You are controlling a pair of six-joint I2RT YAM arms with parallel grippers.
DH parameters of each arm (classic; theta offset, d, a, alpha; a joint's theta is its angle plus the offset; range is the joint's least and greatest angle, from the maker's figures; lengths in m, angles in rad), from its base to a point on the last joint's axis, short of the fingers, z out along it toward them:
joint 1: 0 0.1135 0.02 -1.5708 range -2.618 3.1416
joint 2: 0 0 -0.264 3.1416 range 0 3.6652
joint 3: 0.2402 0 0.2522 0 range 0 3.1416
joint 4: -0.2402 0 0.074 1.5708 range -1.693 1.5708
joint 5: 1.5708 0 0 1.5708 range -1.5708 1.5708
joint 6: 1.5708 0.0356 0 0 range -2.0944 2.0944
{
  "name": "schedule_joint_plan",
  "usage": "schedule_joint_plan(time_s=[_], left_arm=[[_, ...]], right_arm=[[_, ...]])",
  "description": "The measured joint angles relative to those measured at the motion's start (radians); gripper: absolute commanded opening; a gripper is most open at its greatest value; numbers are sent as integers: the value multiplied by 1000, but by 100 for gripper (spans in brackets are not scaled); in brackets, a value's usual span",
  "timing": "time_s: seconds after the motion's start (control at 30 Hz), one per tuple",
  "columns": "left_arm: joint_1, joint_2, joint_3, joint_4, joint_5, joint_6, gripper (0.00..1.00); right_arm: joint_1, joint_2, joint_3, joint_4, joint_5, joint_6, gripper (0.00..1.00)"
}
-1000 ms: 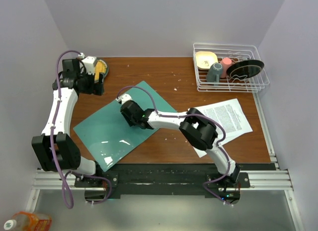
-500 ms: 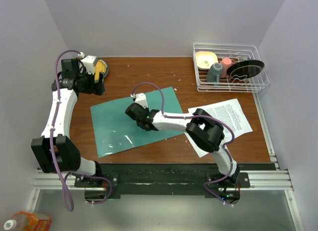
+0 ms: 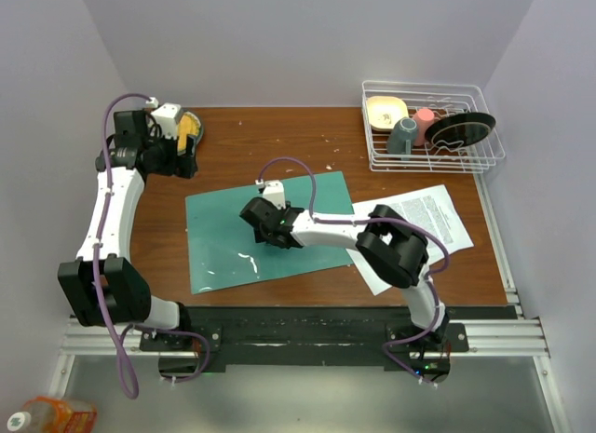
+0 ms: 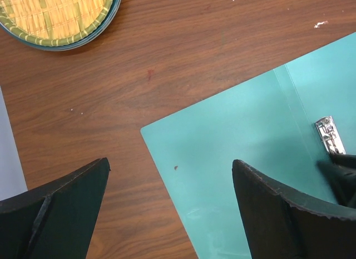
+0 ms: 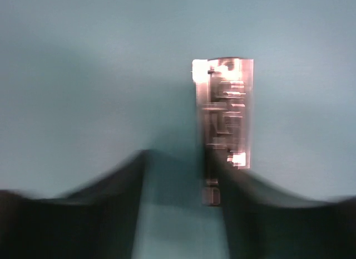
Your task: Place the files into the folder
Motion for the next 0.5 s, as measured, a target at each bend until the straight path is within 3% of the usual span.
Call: schedule_joint_plan(time_s=[0.27,0.33,0.37,0.4,0.5], left_arm=[[0,-6,2,-2,53,-1,100],[-5,2,9,-3,90,-2,100],[-24,25,29,-3,129,-4,100],[-25,26,29,-3,131,-4,100],[-106,73,55,11,153,-21,100]], right_arm=[[-5,-37,17,-55,-31,-13,78],[-36,-131,-47,-69,-32,-4,78],[-100,-283,-142,-100,-27,19,78],[-106,-294,-147,-104,-26,20,78],[-232,-515,-317,-71,-40,83,77]])
